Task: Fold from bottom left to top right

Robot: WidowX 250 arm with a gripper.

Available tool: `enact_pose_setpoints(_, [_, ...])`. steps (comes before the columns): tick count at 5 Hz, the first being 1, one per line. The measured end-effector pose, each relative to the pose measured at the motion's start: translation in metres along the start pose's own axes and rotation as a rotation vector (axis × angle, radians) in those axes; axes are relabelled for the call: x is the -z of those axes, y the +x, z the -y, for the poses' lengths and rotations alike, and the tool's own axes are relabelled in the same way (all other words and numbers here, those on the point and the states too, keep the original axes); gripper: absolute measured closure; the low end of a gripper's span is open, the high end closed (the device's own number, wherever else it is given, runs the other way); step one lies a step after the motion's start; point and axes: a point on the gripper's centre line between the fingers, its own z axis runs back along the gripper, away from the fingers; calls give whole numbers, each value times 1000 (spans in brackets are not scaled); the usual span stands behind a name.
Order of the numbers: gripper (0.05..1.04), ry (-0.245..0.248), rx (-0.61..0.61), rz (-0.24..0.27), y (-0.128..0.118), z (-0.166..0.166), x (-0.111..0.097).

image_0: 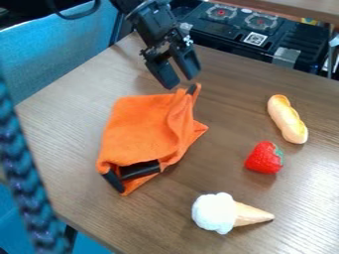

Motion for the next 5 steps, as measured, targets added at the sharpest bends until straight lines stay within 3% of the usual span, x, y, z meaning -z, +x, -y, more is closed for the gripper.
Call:
enact_pose_setpoints(1, [84,-69,16,4,-3,6,-6])
enact_pose_setpoints(2, [84,-167,85,18,-12,8,-23])
enact_pose_setpoints(3, [84,-114,179,30,-18,27,-53])
enact_pose_setpoints(4, [84,154,185,7,-28,32,-78])
enact_pose_setpoints(5, [84,404,93,-79,-38,51,-86])
